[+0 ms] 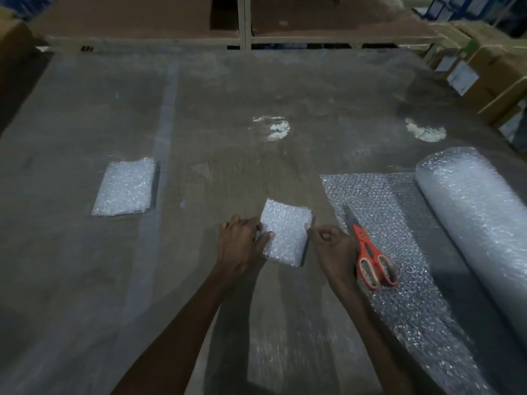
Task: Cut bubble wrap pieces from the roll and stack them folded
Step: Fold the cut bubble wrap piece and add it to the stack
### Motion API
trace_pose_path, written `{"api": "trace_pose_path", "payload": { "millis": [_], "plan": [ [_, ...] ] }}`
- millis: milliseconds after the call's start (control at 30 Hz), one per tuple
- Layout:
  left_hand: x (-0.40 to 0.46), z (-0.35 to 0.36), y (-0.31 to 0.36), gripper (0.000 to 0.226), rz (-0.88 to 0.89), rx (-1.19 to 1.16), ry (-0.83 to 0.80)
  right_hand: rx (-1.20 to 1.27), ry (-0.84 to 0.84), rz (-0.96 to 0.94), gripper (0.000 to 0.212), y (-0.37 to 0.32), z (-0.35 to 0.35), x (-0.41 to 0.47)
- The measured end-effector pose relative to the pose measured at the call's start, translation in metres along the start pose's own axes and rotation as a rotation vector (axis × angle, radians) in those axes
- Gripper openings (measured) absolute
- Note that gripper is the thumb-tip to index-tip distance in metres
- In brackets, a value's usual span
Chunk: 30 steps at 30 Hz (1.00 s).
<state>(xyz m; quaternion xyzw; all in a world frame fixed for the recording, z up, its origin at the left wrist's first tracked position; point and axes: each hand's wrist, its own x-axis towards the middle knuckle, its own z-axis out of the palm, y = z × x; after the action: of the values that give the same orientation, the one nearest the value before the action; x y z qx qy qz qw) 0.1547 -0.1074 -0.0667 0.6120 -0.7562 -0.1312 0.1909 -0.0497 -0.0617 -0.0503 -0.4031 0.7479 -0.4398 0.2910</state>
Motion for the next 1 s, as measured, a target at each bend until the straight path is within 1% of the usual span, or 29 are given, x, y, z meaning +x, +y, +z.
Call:
{"api": "trace_pose_path", "payload": {
  "millis": [100,167,200,233,300,400,467,500,533,567,600,633,667,700,767,833,933,1000],
  "plan": [
    [-0.011,0.003,0.008,0.033,-0.033,-0.040,0.015,-0.069,-0.120,0.078,0.043,-0.003,0.004,0.004],
    [-0.016,0.003,0.012,0.030,-0.050,-0.057,0.020,-0.090,-0.186,0.123,0.048,-0.004,0.005,0.009],
    [-0.019,0.003,0.014,0.030,-0.059,-0.066,0.014,-0.081,-0.213,0.136,0.042,-0.007,0.005,0.011],
    [-0.021,0.003,0.015,0.029,-0.066,-0.079,0.007,-0.055,-0.242,0.146,0.032,-0.009,0.005,0.012],
    [-0.027,0.001,0.017,0.027,-0.084,-0.125,-0.006,0.065,-0.307,0.179,0.015,-0.014,0.004,0.012],
    [-0.036,-0.006,0.021,0.027,-0.186,-0.206,0.003,0.325,-0.443,0.280,0.018,-0.022,0.000,0.007],
    [-0.042,-0.011,0.024,0.035,-0.308,-0.274,0.020,0.436,-0.516,0.272,0.020,-0.025,-0.006,0.006],
    [-0.045,-0.012,0.025,0.040,-0.368,-0.339,0.037,0.483,-0.554,0.258,0.021,-0.026,-0.009,0.006],
    [-0.048,-0.015,0.027,0.041,-0.421,-0.467,0.066,0.523,-0.598,0.249,0.021,-0.028,-0.013,0.006],
    [-0.051,-0.018,0.029,0.043,-0.453,-0.644,0.098,0.546,-0.640,0.237,0.021,-0.030,-0.016,0.006],
    [-0.054,-0.023,0.031,0.051,-0.475,-0.808,0.110,0.568,-0.680,0.231,0.022,-0.032,-0.018,0.007],
    [-0.056,-0.028,0.032,0.067,-0.486,-0.943,0.089,0.578,-0.721,0.215,0.023,-0.035,-0.020,0.008],
    [-0.059,-0.036,0.032,0.080,-0.493,-1.038,0.033,0.583,-0.759,0.201,0.025,-0.038,-0.022,0.008],
    [-0.062,-0.042,0.033,0.084,-0.479,-1.122,-0.030,0.579,-0.791,0.182,0.026,-0.043,-0.024,0.007],
    [-0.067,-0.054,0.035,0.072,-0.420,-1.284,-0.156,0.577,-0.827,0.147,0.025,-0.051,-0.027,0.006],
    [-0.071,-0.063,0.040,0.057,-0.402,-1.430,-0.221,0.580,-0.841,0.127,0.028,-0.057,-0.028,0.003],
    [-0.070,-0.066,0.043,0.045,-0.399,-1.491,-0.209,0.565,-0.836,0.109,0.042,-0.061,-0.026,0.000],
    [-0.066,-0.067,0.039,0.039,-0.401,-1.459,-0.155,0.550,-0.807,0.107,0.040,-0.062,-0.021,-0.002]
  ]
}}
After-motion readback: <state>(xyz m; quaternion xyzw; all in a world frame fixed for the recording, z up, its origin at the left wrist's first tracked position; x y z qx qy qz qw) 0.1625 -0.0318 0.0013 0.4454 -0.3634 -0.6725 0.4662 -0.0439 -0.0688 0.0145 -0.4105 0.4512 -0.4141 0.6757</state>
